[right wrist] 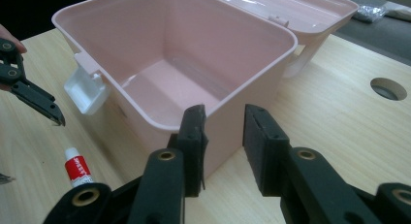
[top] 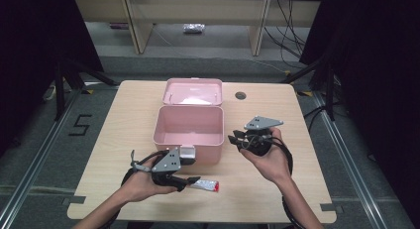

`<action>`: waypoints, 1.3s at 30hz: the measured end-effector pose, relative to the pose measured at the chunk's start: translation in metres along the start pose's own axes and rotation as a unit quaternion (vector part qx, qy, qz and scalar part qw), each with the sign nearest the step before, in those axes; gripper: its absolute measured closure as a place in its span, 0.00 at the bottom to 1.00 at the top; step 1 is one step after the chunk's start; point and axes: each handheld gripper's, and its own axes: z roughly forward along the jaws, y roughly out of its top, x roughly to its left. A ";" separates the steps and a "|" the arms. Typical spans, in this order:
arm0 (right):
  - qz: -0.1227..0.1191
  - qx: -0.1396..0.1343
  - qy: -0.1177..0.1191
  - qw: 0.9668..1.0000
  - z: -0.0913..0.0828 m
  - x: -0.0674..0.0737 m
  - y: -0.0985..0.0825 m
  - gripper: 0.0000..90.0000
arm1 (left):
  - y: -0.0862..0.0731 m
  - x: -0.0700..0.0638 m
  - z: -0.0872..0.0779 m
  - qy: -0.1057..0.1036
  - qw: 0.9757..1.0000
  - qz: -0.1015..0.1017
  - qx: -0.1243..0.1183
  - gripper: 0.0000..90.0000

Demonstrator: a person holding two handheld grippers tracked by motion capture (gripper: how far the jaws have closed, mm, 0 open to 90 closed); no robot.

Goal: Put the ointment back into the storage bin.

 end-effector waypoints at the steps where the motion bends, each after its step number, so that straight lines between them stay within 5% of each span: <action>1: 0.002 -0.002 0.002 1.000 0.000 0.000 -0.001 0.78 | 0.002 0.002 0.001 -0.002 1.000 0.021 0.021 0.51; 6: -0.002 0.002 -0.003 1.000 -0.002 -0.003 -0.003 0.79 | 0.007 0.005 0.006 -0.019 0.997 0.054 0.052 0.55; 10: 0.009 0.018 -0.003 1.000 -0.007 -0.005 -0.003 0.79 | 0.014 0.006 0.013 -0.050 0.991 0.086 0.091 0.57; 11: 0.009 0.018 -0.003 1.000 -0.007 -0.005 -0.003 0.79 | 0.014 0.006 0.013 -0.050 0.991 0.086 0.091 0.57; 12: -0.004 0.011 -0.001 1.000 -0.007 -0.008 -0.003 0.79 | 0.014 0.006 0.017 -0.060 0.987 0.101 0.111 0.58; 15: -0.001 0.011 0.002 1.000 -0.007 -0.007 -0.003 0.78 | 0.013 0.006 0.024 -0.069 0.981 0.110 0.142 0.59; 16: -0.001 0.011 0.002 1.000 -0.007 -0.007 -0.003 0.78 | 0.013 0.006 0.024 -0.069 0.981 0.110 0.142 0.59; 17: -0.002 0.009 0.004 1.000 -0.005 -0.005 -0.003 0.78 | 0.011 0.004 0.029 -0.075 0.978 0.113 0.161 0.60; 19: -0.005 0.014 0.008 1.000 -0.004 -0.003 -0.003 0.78 | 0.009 0.002 0.035 -0.081 0.974 0.112 0.177 0.61; 20: -0.002 0.015 0.007 1.000 -0.004 -0.002 -0.003 0.78 | 0.009 0.002 0.037 -0.086 0.969 0.126 0.195 0.61; 21: -0.001 0.018 0.009 1.000 -0.004 -0.002 -0.003 0.78 | 0.009 0.002 0.039 -0.089 0.966 0.132 0.205 0.61; 22: -0.002 0.018 0.012 1.000 -0.003 -0.002 -0.003 0.78 | 0.009 0.002 0.039 -0.089 0.966 0.132 0.205 0.62; 23: -0.008 0.017 0.013 1.000 -0.003 -0.002 -0.003 0.78 | 0.008 0.002 0.042 -0.095 0.961 0.137 0.220 0.62; 24: -0.008 0.017 0.013 1.000 -0.003 -0.002 -0.003 0.78 | 0.008 0.002 0.042 -0.095 0.961 0.137 0.220 0.63; 28: -0.011 0.018 0.014 1.000 -0.002 -0.002 -0.003 0.78 | 0.008 0.001 0.049 -0.098 0.952 0.145 0.251 0.63; 30: -0.003 0.019 0.012 1.000 -0.002 -0.001 -0.003 0.78 | 0.008 0.001 0.050 -0.099 0.951 0.144 0.256 0.64; 31: -0.012 0.017 0.013 1.000 -0.002 -0.003 -0.003 0.78 | 0.008 0.001 0.053 -0.100 0.947 0.153 0.266 0.64; 38: -0.008 0.018 0.011 1.000 -0.002 -0.003 -0.005 0.78 | 0.009 -0.002 0.061 -0.100 0.939 0.164 0.285 0.64; 39: 0.000 0.020 0.013 1.000 -0.002 -0.002 -0.005 0.78 | 0.008 -0.003 0.062 -0.100 0.942 0.154 0.280 0.64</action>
